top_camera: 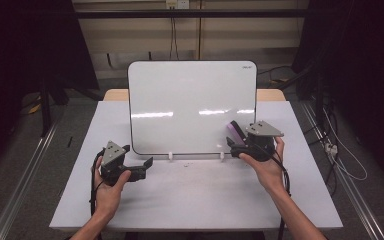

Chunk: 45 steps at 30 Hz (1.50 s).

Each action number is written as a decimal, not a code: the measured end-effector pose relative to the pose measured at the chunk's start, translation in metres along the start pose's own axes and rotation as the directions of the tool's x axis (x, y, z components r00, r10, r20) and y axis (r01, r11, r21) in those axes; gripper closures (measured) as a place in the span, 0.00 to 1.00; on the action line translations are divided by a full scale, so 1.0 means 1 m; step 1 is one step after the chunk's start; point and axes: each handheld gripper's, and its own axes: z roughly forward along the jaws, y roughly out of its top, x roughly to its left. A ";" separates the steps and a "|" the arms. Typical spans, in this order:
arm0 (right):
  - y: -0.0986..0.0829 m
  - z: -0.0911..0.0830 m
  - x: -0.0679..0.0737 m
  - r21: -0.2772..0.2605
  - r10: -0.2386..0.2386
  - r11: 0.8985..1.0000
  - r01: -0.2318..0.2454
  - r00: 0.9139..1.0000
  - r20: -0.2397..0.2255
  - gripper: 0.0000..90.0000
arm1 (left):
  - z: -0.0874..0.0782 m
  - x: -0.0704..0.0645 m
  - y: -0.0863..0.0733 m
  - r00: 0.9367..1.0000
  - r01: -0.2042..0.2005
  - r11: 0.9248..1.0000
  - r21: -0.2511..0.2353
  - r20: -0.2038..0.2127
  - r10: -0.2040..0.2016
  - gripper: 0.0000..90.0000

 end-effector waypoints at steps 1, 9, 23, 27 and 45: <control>-0.001 -0.001 -0.001 -0.003 0.005 1.000 -0.005 1.000 -0.002 0.10 | 0.000 0.000 0.000 1.000 0.005 1.000 0.000 -0.008 -0.005 0.07; -0.011 -0.014 -0.008 -0.025 0.073 0.997 -0.074 0.997 -0.031 0.07 | -0.003 0.000 0.002 1.000 -0.005 1.000 -0.002 -0.015 0.005 0.09; -0.041 -0.042 -0.017 -0.013 0.151 0.988 -0.152 0.988 -0.037 0.06 | -0.011 0.005 -0.001 0.999 -0.027 0.999 0.019 -0.035 0.028 0.09; -0.050 -0.050 -0.016 -0.017 0.164 0.986 -0.165 0.986 -0.030 0.06 | -0.016 0.008 -0.004 0.999 -0.026 0.999 0.030 -0.047 0.027 0.09; -0.100 -0.080 -0.023 -0.048 0.238 0.971 -0.236 0.971 0.037 0.07 | -0.033 0.010 -0.021 0.997 0.003 1.000 0.018 -0.079 -0.002 0.09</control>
